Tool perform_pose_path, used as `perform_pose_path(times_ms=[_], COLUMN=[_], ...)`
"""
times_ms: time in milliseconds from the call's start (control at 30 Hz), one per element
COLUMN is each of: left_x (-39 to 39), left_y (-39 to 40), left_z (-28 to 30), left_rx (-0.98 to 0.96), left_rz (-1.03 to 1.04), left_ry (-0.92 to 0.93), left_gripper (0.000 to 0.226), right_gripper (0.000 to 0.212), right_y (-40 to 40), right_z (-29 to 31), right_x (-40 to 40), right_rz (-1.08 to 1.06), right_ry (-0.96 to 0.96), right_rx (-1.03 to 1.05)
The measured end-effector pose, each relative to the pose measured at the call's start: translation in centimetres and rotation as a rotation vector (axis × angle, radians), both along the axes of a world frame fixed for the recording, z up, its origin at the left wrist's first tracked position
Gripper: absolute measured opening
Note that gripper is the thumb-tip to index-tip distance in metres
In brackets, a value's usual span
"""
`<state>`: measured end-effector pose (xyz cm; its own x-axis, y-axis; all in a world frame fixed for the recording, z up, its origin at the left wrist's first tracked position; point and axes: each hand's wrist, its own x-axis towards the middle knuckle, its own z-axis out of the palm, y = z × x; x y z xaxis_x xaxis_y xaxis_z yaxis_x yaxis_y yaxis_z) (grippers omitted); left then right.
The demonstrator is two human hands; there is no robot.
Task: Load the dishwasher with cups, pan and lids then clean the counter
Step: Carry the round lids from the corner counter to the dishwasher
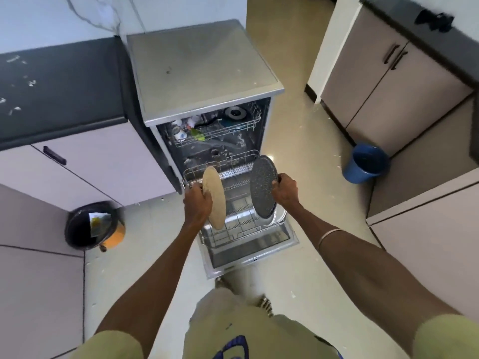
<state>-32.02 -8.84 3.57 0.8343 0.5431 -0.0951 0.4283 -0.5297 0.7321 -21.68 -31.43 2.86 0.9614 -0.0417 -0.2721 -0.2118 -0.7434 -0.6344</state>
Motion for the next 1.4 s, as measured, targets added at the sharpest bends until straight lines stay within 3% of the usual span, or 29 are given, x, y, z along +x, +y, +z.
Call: perform_pose_path(times_ms=[400,767,967,1200,1300,1400], left_x=[4.9,12.5,14.3,15.4,15.7,15.7], left_y=[0.6,-5.4,-7.8,-9.5,-11.6,-12.6], left_z=[-11.7,-29.5,-38.9,-41.8,-42.6,-43.7], left_rx=[-0.042,-0.061,0.053,0.039,0.065,0.065], left_rz=[0.078,0.114,0.046,-0.019,-0.101,-0.013], left_ry=[0.221,0.271,0.363,0.368,0.377,0.390], left_gripper=[0.023,0.015,0.015,0.021,0.022,0.021], right_gripper=[0.023,0.024,0.023,0.031,0.024,0.024], right_y=[1.2,2.6,3.1,2.0,0.6,0.4], right_z=[-11.5,-29.1,-36.4,-40.2,-40.7,-41.1], right_x=[5.2,10.7,11.5,10.4,11.6,12.4], right_rz=[-0.031,0.049,0.176,0.245,0.240,0.312], right_ry=[0.131,0.285,0.277,0.273,0.316,0.343], right_rx=[-0.018,-0.026,-0.078,-0.108,-0.096,-0.135])
